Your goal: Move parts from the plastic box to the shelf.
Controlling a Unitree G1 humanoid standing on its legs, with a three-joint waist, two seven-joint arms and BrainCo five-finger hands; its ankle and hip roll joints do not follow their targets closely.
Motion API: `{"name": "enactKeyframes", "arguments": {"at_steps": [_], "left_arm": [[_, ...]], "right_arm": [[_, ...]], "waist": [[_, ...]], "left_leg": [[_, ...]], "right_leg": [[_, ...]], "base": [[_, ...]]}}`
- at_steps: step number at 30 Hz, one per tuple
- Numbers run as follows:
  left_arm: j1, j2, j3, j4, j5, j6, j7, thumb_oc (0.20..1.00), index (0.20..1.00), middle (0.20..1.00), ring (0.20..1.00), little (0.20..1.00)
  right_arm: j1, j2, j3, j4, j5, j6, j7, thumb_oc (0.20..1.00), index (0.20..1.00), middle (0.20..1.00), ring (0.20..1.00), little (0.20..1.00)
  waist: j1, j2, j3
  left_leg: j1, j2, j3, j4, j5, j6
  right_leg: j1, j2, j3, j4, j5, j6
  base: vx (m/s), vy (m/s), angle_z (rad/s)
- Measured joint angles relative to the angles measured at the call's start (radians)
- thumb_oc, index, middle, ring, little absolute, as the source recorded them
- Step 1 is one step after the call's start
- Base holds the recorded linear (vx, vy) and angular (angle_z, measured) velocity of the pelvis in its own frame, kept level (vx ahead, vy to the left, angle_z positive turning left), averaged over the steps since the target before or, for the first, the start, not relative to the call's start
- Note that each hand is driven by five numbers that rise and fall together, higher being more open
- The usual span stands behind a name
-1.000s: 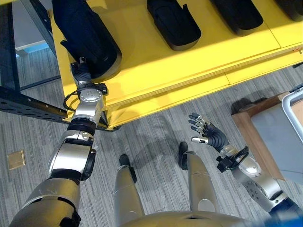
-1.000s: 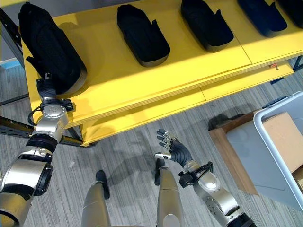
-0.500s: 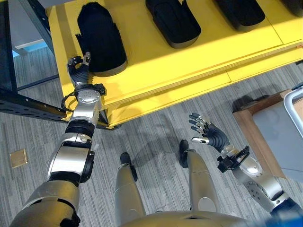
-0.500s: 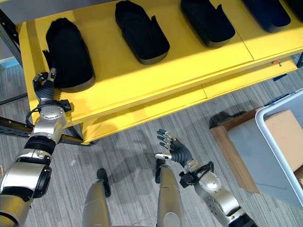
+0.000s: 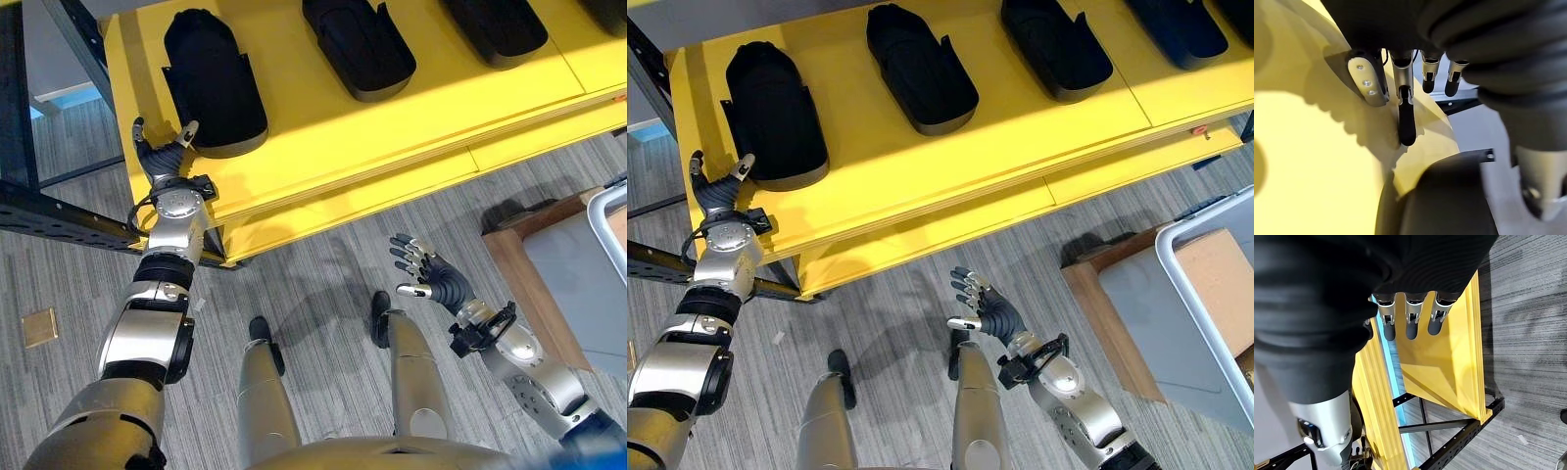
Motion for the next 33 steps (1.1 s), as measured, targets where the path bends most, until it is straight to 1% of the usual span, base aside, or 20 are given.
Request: {"name": "enactKeyframes", "arguments": {"at_steps": [2,4,7,9,11,12,13,14,16,19,21,22,23,25,26,27,29,31,33], "left_arm": [[0.005,0.001,0.021,-0.003,-0.006,0.000,0.009,1.000,1.000,1.000,1.000,1.000],[0.011,0.007,0.027,-0.030,-0.022,0.003,0.031,1.000,1.000,1.000,1.000,1.000],[0.026,0.044,0.029,-0.125,-0.020,0.001,0.067,1.000,1.000,1.000,1.000,1.000],[0.054,0.064,0.053,-0.221,-0.015,-0.002,0.088,1.000,1.000,1.000,1.000,1.000],[0.059,0.096,0.061,-0.284,0.035,-0.020,0.120,1.000,1.000,1.000,1.000,1.000],[0.060,0.118,0.064,-0.335,0.087,-0.020,0.143,1.000,1.000,1.000,1.000,1.000],[0.065,0.129,0.067,-0.395,0.133,-0.015,0.157,1.000,1.000,1.000,1.000,1.000],[0.077,0.135,0.068,-0.461,0.172,-0.017,0.162,1.000,1.000,1.000,1.000,1.000],[0.100,0.144,0.066,-0.576,0.298,-0.021,0.161,1.000,1.000,1.000,1.000,1.000],[0.181,0.184,0.067,-0.703,0.422,-0.026,0.158,1.000,1.000,1.000,1.000,1.000],[0.244,0.209,0.070,-0.722,0.508,-0.038,0.137,1.000,1.000,1.000,1.000,1.000],[0.309,0.250,0.066,-0.765,0.543,-0.039,0.106,1.000,1.000,1.000,1.000,1.000],[0.384,0.272,0.061,-0.845,0.584,-0.056,0.069,1.000,1.000,1.000,1.000,1.000],[0.414,0.277,0.043,-0.891,0.639,-0.066,0.032,1.000,1.000,1.000,1.000,1.000],[0.414,0.281,0.031,-0.898,0.683,-0.089,0.002,1.000,1.000,1.000,1.000,1.000],[0.414,0.284,0.028,-0.904,0.702,-0.094,-0.016,1.000,1.000,1.000,1.000,1.000],[0.452,0.344,-0.011,-0.978,0.802,-0.106,-0.068,1.000,1.000,1.000,1.000,1.000],[0.473,0.379,-0.029,-1.039,0.854,-0.126,-0.090,1.000,1.000,1.000,1.000,1.000],[0.475,0.363,-0.052,-1.057,0.884,-0.138,-0.106,1.000,1.000,1.000,1.000,1.000]], "right_arm": [[-0.001,0.000,0.000,0.000,0.000,0.000,0.000,1.000,1.000,1.000,1.000,1.000],[-0.002,-0.001,0.000,0.000,0.000,0.000,0.000,1.000,1.000,1.000,1.000,1.000],[-0.011,0.001,0.001,0.000,0.001,-0.001,0.000,1.000,1.000,1.000,1.000,1.000],[-0.014,0.009,0.000,0.000,0.001,-0.002,0.000,1.000,1.000,1.000,1.000,1.000],[-0.017,0.011,0.001,0.000,0.001,-0.003,0.000,1.000,1.000,1.000,1.000,1.000],[-0.027,0.012,0.001,0.000,0.001,-0.003,0.000,1.000,1.000,1.000,1.000,1.000],[-0.034,0.013,0.000,0.000,0.001,-0.004,0.000,1.000,1.000,1.000,1.000,1.000],[-0.041,0.015,0.000,0.000,0.001,-0.006,0.000,1.000,1.000,1.000,1.000,1.000],[-0.055,0.017,-0.001,0.000,0.001,-0.010,0.001,1.000,1.000,1.000,1.000,1.000],[-0.061,0.017,-0.015,0.004,0.001,-0.012,0.002,1.000,1.000,1.000,1.000,1.000],[-0.053,0.017,-0.037,0.007,0.001,-0.015,0.008,1.000,1.000,1.000,1.000,1.000],[-0.048,0.017,-0.052,0.007,0.002,-0.019,0.016,1.000,1.000,1.000,1.000,1.000],[-0.028,0.017,-0.074,0.013,0.002,-0.023,0.019,1.000,1.000,1.000,1.000,1.000],[-0.024,0.017,-0.073,0.018,0.002,-0.023,0.024,1.000,1.000,1.000,1.000,1.000],[-0.022,0.017,-0.072,0.018,0.002,-0.024,0.029,1.000,1.000,1.000,1.000,1.000],[-0.023,0.017,-0.073,0.018,0.002,-0.026,0.033,1.000,1.000,1.000,1.000,1.000],[-0.016,0.017,-0.075,0.018,0.001,-0.031,0.035,1.000,1.000,1.000,1.000,1.000],[-0.007,0.017,-0.077,0.018,0.001,-0.034,0.035,1.000,1.000,1.000,1.000,1.000],[-0.008,0.018,-0.075,0.018,0.001,-0.034,0.035,1.000,1.000,1.000,1.000,1.000]], "waist": [[0.004,-0.001,0.001],[0.013,-0.009,0.006],[0.021,-0.027,0.015],[0.023,-0.036,0.020],[0.028,-0.043,0.023],[0.031,-0.043,0.023],[0.033,-0.044,0.024],[0.034,-0.045,0.024],[0.042,-0.045,0.024],[0.046,-0.045,0.025],[0.049,-0.043,0.026],[0.047,-0.043,0.026],[0.053,-0.043,0.026],[0.060,-0.040,0.028],[0.065,-0.039,0.029],[0.067,-0.037,0.030],[0.071,-0.022,0.039],[0.075,-0.016,0.043],[0.076,-0.010,0.046]], "left_leg": [[0.005,0.000,0.000,-0.001,0.000,0.000],[0.018,0.000,0.003,-0.004,0.000,0.000],[0.018,0.000,0.000,-0.004,0.000,-0.001],[0.017,0.000,0.000,-0.003,0.000,-0.001],[0.017,0.000,0.000,-0.003,-0.001,-0.002],[0.018,0.000,0.000,-0.002,-0.001,-0.003],[0.017,0.000,0.000,0.000,0.004,-0.012],[0.017,0.000,0.000,-0.002,0.004,-0.011],[0.026,0.000,0.000,-0.006,0.003,-0.011],[0.047,0.000,0.004,-0.017,0.002,-0.009],[0.065,0.000,0.003,-0.019,-0.002,-0.005],[0.071,0.001,0.005,-0.023,-0.002,-0.005],[0.086,0.001,0.015,-0.035,-0.001,-0.006],[0.096,0.001,0.015,-0.041,0.000,-0.008],[0.104,0.001,0.017,-0.046,0.001,-0.009],[0.108,0.001,0.020,-0.049,0.001,-0.009],[0.127,0.001,0.023,-0.057,0.004,-0.010],[0.133,0.000,0.025,-0.062,0.005,-0.011],[0.142,-0.001,0.027,-0.067,0.006,-0.012]], "right_leg": [[0.004,0.000,0.000,0.001,-0.001,-0.001],[0.013,0.000,0.001,0.002,-0.004,0.001],[0.015,0.000,0.000,0.002,-0.005,0.000],[0.015,-0.001,0.000,0.002,-0.005,0.001],[0.017,-0.001,-0.001,0.001,-0.005,0.000],[0.019,-0.001,-0.001,-0.001,-0.004,-0.001],[0.020,-0.001,-0.002,0.003,0.003,-0.006],[0.021,-0.001,-0.003,0.002,0.002,-0.006],[0.030,-0.001,-0.003,-0.002,0.002,-0.005],[0.045,-0.001,-0.002,-0.006,0.001,-0.005],[0.060,-0.001,-0.003,-0.004,-0.009,-0.004],[0.062,0.001,-0.001,-0.004,-0.010,-0.005],[0.066,0.000,0.002,-0.005,-0.011,-0.005],[0.077,0.000,0.002,-0.005,-0.012,-0.006],[0.081,0.000,0.003,-0.006,-0.013,-0.006],[0.081,0.000,0.003,-0.006,-0.015,-0.005],[0.096,0.000,0.003,-0.006,-0.018,-0.006],[0.098,0.000,0.004,-0.005,-0.019,-0.006],[0.102,0.000,0.005,-0.003,-0.020,-0.007]], "base": [[0.00,0.000,0.00],[0.00,0.000,0.00],[0.00,0.001,0.01],[0.00,0.000,0.00],[-0.04,0.005,0.00],[-0.07,0.005,0.00],[-0.07,0.001,0.01],[0.00,0.000,0.00],[0.00,0.000,0.00],[0.00,0.000,0.00],[0.00,0.000,0.00],[0.00,0.000,0.00],[0.01,-0.005,-0.06],[0.00,0.000,0.00],[0.00,0.000,0.00],[0.02,-0.014,-0.04],[0.00,0.000,0.00],[0.00,0.000,0.00],[0.00,0.000,0.00]]}}
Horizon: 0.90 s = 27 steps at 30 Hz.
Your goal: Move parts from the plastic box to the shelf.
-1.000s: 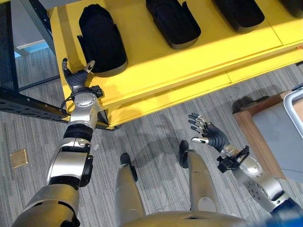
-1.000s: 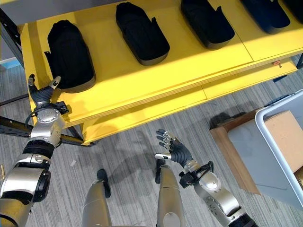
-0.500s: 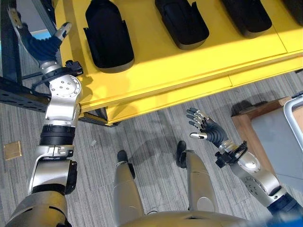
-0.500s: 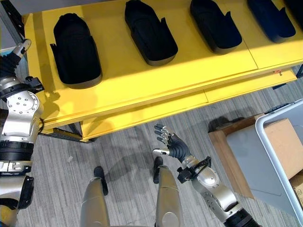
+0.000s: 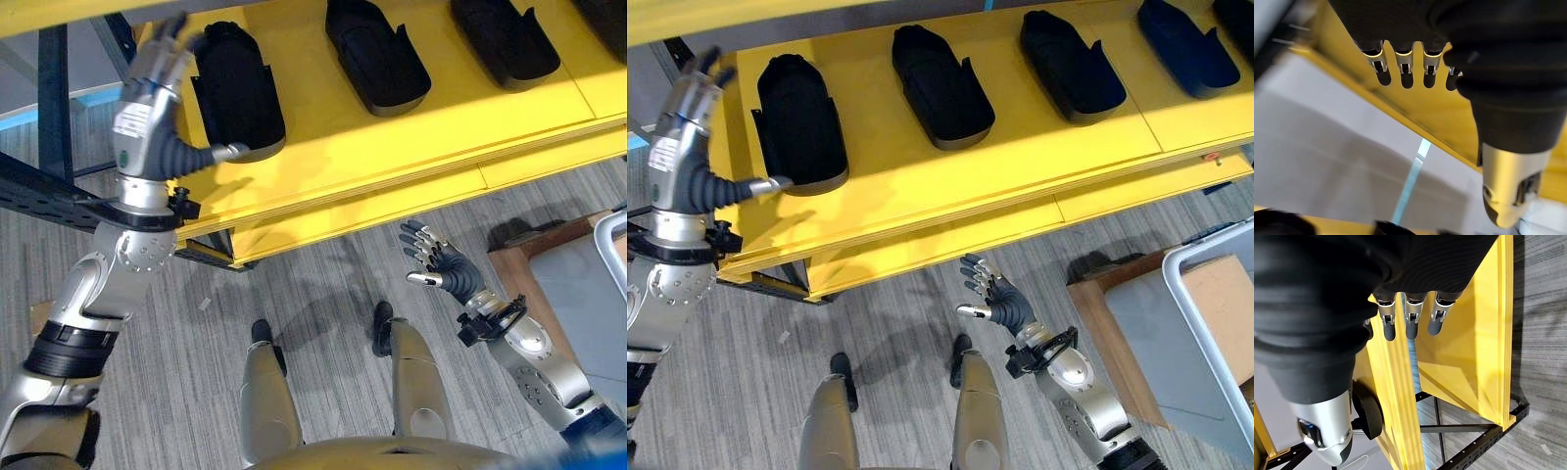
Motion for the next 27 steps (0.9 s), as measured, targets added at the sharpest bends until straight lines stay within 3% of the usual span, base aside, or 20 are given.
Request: {"name": "enactKeyframes", "arguments": {"at_steps": [11,18,24,27], "left_arm": [[0.156,-0.035,-0.025,-0.004,0.020,-0.018,-0.110,1.000,1.000,1.000,1.000,1.000],[0.189,-0.064,-0.093,0.004,0.019,-0.018,-0.153,1.000,1.000,1.000,1.000,1.000],[0.193,-0.123,-0.103,0.093,0.017,-0.004,-0.170,1.000,1.000,1.000,1.000,1.000],[0.183,-0.144,-0.155,0.159,-0.002,0.001,-0.174,1.000,1.000,1.000,1.000,1.000]], "right_arm": [[0.018,0.000,-0.039,0.000,-0.013,-0.012,-0.013,1.000,1.000,1.000,1.000,1.000],[0.025,0.000,-0.050,0.000,-0.013,-0.018,-0.024,1.000,1.000,1.000,1.000,1.000],[0.036,0.000,-0.067,0.000,-0.013,-0.023,-0.042,1.000,1.000,1.000,1.000,1.000],[0.033,0.000,-0.072,0.000,-0.013,-0.024,-0.046,1.000,1.000,1.000,1.000,1.000]], "waist": [[-0.002,0.013,0.008],[-0.002,0.025,0.024],[-0.002,0.024,0.028],[-0.003,0.022,0.029]], "left_leg": [[0.033,-0.001,0.016,-0.018,0.004,-0.001],[0.033,-0.001,0.016,-0.019,0.006,-0.001],[0.029,-0.001,0.016,-0.019,0.006,-0.001],[0.028,-0.001,0.016,-0.018,0.006,-0.001]], "right_leg": [[0.012,0.000,0.013,0.005,-0.004,-0.002],[0.011,0.000,0.015,0.005,-0.005,-0.002],[0.007,0.000,0.016,0.007,-0.007,-0.004],[0.006,0.000,0.016,0.007,-0.007,-0.004]], "base": [[0.00,-0.005,-0.02],[0.00,0.000,0.00],[0.00,0.000,0.00],[0.00,0.000,0.00]]}}
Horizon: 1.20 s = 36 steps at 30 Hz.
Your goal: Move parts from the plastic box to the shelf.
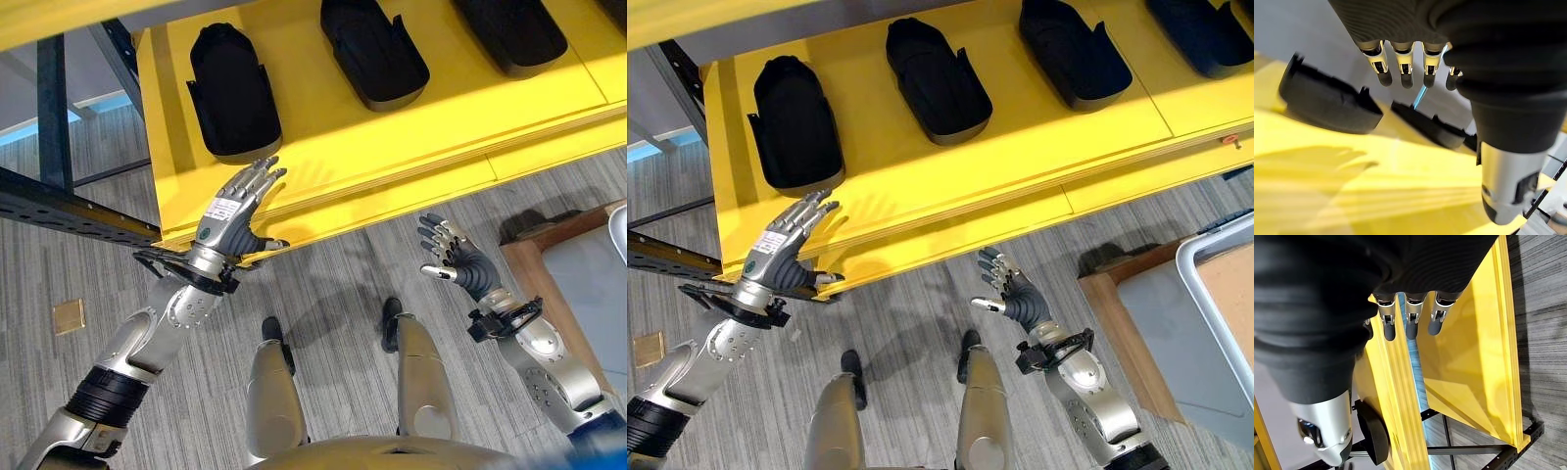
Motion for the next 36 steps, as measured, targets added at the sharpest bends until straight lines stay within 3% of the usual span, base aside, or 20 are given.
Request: {"name": "enactKeyframes", "arguments": {"at_steps": [5,9,25,36], "left_arm": [[-0.042,-0.050,-0.034,0.097,0.000,0.035,-0.002,1.000,1.000,1.000,1.000,1.000],[-0.049,-0.054,-0.034,0.104,0.000,0.040,-0.001,1.000,1.000,1.000,1.000,1.000],[-0.083,-0.104,-0.052,0.193,-0.009,0.097,0.005,1.000,1.000,1.000,1.000,1.000],[-0.174,-0.107,-0.045,0.322,-0.007,0.144,0.085,1.000,1.000,1.000,1.000,1.000]], "right_arm": [[-0.002,0.001,-0.001,0.000,0.000,0.000,-0.009,1.000,1.000,1.000,1.000,1.000],[-0.005,0.001,-0.002,0.000,0.000,0.000,-0.014,1.000,1.000,1.000,1.000,1.000],[-0.006,0.003,-0.002,0.000,0.000,0.000,-0.016,1.000,1.000,1.000,1.000,1.000],[-0.008,0.020,-0.002,0.000,0.000,0.000,-0.018,1.000,1.000,1.000,1.000,1.000]], "waist": [[-0.002,-0.005,0.002],[-0.017,-0.018,0.009],[-0.029,-0.019,0.009],[-0.034,-0.023,0.006]], "left_leg": [[-0.008,0.000,0.001,0.002,0.000,0.000],[-0.009,0.001,0.002,0.004,0.000,0.000],[-0.017,0.005,0.007,0.036,-0.019,0.002],[-0.029,0.009,0.008,0.057,-0.031,0.003]], "right_leg": [[-0.009,0.001,0.000,0.002,0.000,0.000],[-0.011,0.001,0.003,0.003,0.000,0.000],[-0.013,0.003,0.008,0.007,0.000,0.001],[-0.019,0.006,0.010,0.009,0.000,0.002]], "base": [[0.00,0.000,0.00],[0.00,0.000,0.00],[0.00,0.001,-0.01],[0.00,0.001,0.00]]}}
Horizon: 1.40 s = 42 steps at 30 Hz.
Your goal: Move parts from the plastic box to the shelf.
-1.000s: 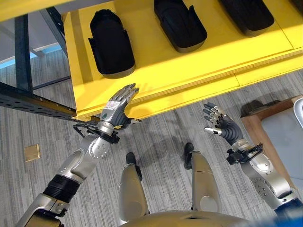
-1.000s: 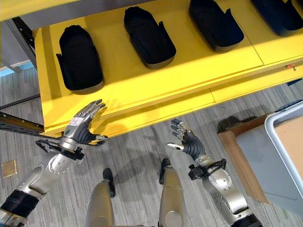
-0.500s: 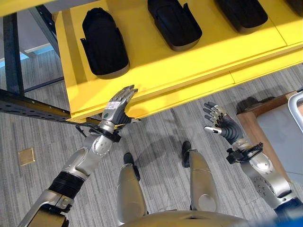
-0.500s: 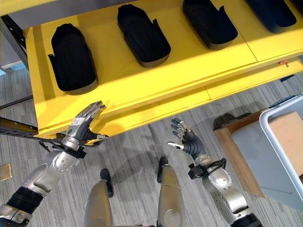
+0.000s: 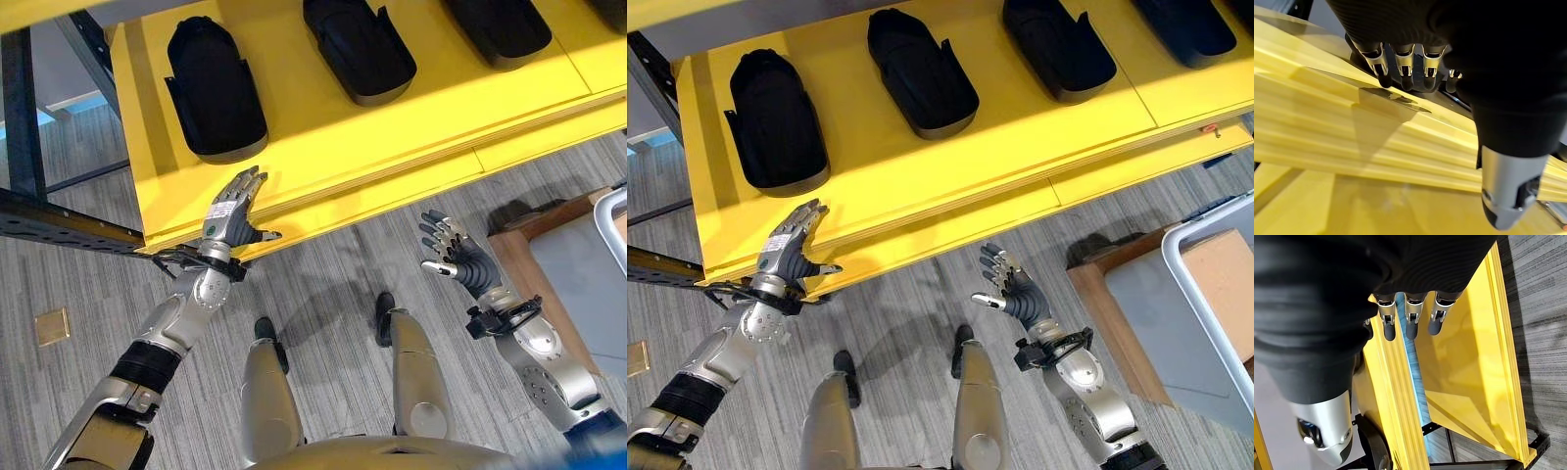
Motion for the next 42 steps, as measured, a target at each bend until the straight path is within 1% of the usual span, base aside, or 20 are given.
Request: {"name": "enactKeyframes", "arguments": {"at_steps": [5,7,11,14,17,25,26,27,28,29,30,31,32,34,40,42], "left_arm": [[-0.017,0.000,0.007,0.002,0.001,0.011,0.027,1.000,1.000,1.000,1.000,1.000],[-0.036,0.000,0.016,0.047,0.003,0.022,0.031,1.000,1.000,1.000,1.000,1.000],[-0.050,0.001,0.016,0.062,0.009,0.036,0.033,1.000,1.000,1.000,1.000,1.000],[-0.054,0.001,0.016,0.075,0.010,0.041,0.041,1.000,1.000,1.000,1.000,1.000],[-0.068,0.001,0.011,0.111,0.012,0.040,0.072,1.000,1.000,1.000,1.000,1.000],[-0.120,0.001,0.001,0.153,0.010,0.047,0.074,1.000,1.000,1.000,1.000,1.000],[-0.133,0.000,-0.009,0.167,0.010,0.048,0.074,1.000,1.000,1.000,1.000,1.000],[-0.136,0.001,-0.010,0.171,0.010,0.048,0.074,1.000,1.000,1.000,1.000,1.000],[-0.136,-0.001,-0.010,0.172,0.010,0.049,0.073,1.000,1.000,1.000,1.000,1.000],[-0.136,-0.001,-0.012,0.179,0.010,0.051,0.073,1.000,1.000,1.000,1.000,1.000],[-0.137,-0.001,-0.012,0.180,0.009,0.054,0.074,1.000,1.000,1.000,1.000,1.000],[-0.136,-0.002,-0.012,0.180,0.009,0.057,0.074,1.000,1.000,1.000,1.000,1.000],[-0.137,0.000,-0.013,0.180,0.009,0.060,0.073,1.000,1.000,1.000,1.000,1.000],[-0.138,-0.001,-0.013,0.181,0.008,0.062,0.073,1.000,1.000,1.000,1.000,1.000],[-0.142,0.000,-0.013,0.185,0.008,0.061,0.077,1.000,1.000,1.000,1.000,1.000],[-0.143,0.000,-0.013,0.185,0.007,0.061,0.077,1.000,1.000,1.000,1.000,1.000]], "right_arm": [[-0.001,0.000,0.000,0.000,0.000,0.001,-0.006,1.000,1.000,1.000,1.000,1.000],[-0.004,0.000,0.000,0.000,0.000,0.001,-0.006,1.000,1.000,1.000,1.000,1.000],[-0.005,0.000,0.000,0.000,0.000,0.001,-0.006,1.000,1.000,1.000,1.000,1.000],[-0.006,0.000,0.000,0.000,0.000,0.001,-0.006,1.000,1.000,1.000,1.000,1.000],[-0.006,0.000,0.000,0.000,0.000,0.001,-0.005,1.000,1.000,1.000,1.000,1.000],[0.000,-0.001,-0.001,0.000,0.001,0.001,-0.004,1.000,1.000,1.000,1.000,1.000],[0.008,0.000,0.000,-0.002,0.001,0.001,-0.002,1.000,1.000,1.000,1.000,1.000],[0.010,0.000,0.001,-0.001,0.001,0.002,0.002,1.000,1.000,1.000,1.000,1.000],[0.010,0.000,0.001,-0.001,0.001,0.002,0.004,1.000,1.000,1.000,1.000,1.000],[0.014,0.000,0.000,-0.002,0.001,0.001,0.005,1.000,1.000,1.000,1.000,1.000],[0.014,0.000,0.000,-0.002,0.001,0.001,0.005,1.000,1.000,1.000,1.000,1.000],[0.014,0.000,0.001,-0.001,0.001,0.001,0.006,1.000,1.000,1.000,1.000,1.000],[0.022,-0.001,0.001,-0.001,0.001,0.001,0.006,1.000,1.000,1.000,1.000,1.000],[0.021,-0.001,0.001,-0.001,0.001,0.001,0.006,1.000,1.000,1.000,1.000,1.000],[0.021,-0.001,0.000,-0.002,0.001,0.001,0.007,1.000,1.000,1.000,1.000,1.000],[0.022,-0.001,0.001,0.000,0.001,0.001,0.008,1.000,1.000,1.000,1.000,1.000]], "waist": [[-0.001,-0.004,-0.002],[-0.003,-0.004,-0.002],[-0.005,-0.006,-0.004],[-0.011,-0.014,-0.009],[-0.016,-0.022,-0.015],[-0.017,-0.021,-0.022],[-0.017,-0.020,-0.030],[-0.017,-0.022,-0.035],[-0.017,-0.023,-0.037],[-0.018,-0.022,-0.041],[-0.019,-0.023,-0.041],[-0.018,-0.024,-0.042],[-0.020,-0.024,-0.042],[-0.020,-0.024,-0.042],[-0.019,-0.024,-0.043],[-0.019,-0.024,-0.043]], "left_leg": [[-0.021,-0.001,0.000,0.019,-0.007,0.003],[-0.022,-0.001,0.001,0.026,-0.010,0.003],[-0.022,0.000,0.002,0.032,-0.013,0.002],[-0.022,0.000,0.004,0.032,-0.014,0.002],[-0.023,0.000,0.012,0.035,-0.014,0.002],[-0.046,0.001,0.011,0.053,-0.023,0.003],[-0.055,0.000,0.010,0.058,-0.019,-0.002],[-0.058,0.001,0.013,0.062,-0.025,0.003],[-0.056,0.001,0.014,0.062,-0.026,0.003],[-0.058,0.000,0.013,0.065,-0.022,0.001],[-0.057,0.000,0.014,0.067,-0.028,0.004],[-0.056,0.001,0.017,0.066,-0.029,0.004],[-0.056,0.000,0.016,0.068,-0.027,0.003],[-0.056,0.000,0.015,0.067,-0.029,0.003],[-0.057,0.001,0.015,0.066,-0.028,0.001],[-0.057,0.001,0.015,0.068,-0.033,0.002]], "right_leg": [[-0.016,-0.001,0.005,0.004,0.003,0.004],[-0.016,-0.001,0.007,0.005,0.004,0.004],[-0.016,-0.001,0.010,0.006,0.005,0.006],[-0.019,0.000,0.013,0.006,0.005,0.006],[-0.025,0.001,0.022,0.006,0.008,0.008],[-0.042,0.001,0.026,0.006,0.010,0.015],[-0.051,0.002,0.028,0.009,0.020,0.012],[-0.054,0.000,0.027,0.009,0.012,0.017],[-0.053,0.000,0.027,0.009,0.009,0.012],[-0.053,0.001,0.030,0.011,0.022,0.012],[-0.054,0.001,0.031,0.012,0.012,0.017],[-0.054,0.000,0.031,0.012,0.009,0.013],[-0.054,0.001,0.034,0.014,0.017,0.015],[-0.055,0.001,0.034,0.014,0.012,0.020],[-0.055,0.002,0.033,0.014,0.016,0.016],[-0.058,0.002,0.034,0.018,0.007,0.020]], "base": [[0.00,0.003,-0.01],[0.00,0.009,-0.02],[0.00,0.000,0.00],[0.00,0.004,-0.01],[0.00,0.013,-0.06],[0.02,0.004,-0.01],[0.00,0.000,0.00],[0.00,0.000,0.00],[0.00,0.000,0.00],[-0.08,0.003,-0.02],[0.00,0.000,0.00],[-0.08,0.006,-0.02],[0.09,0.014,-0.01],[0.09,0.011,0.00],[-0.01,0.001,0.00],[-0.04,-0.002,0.00]]}}
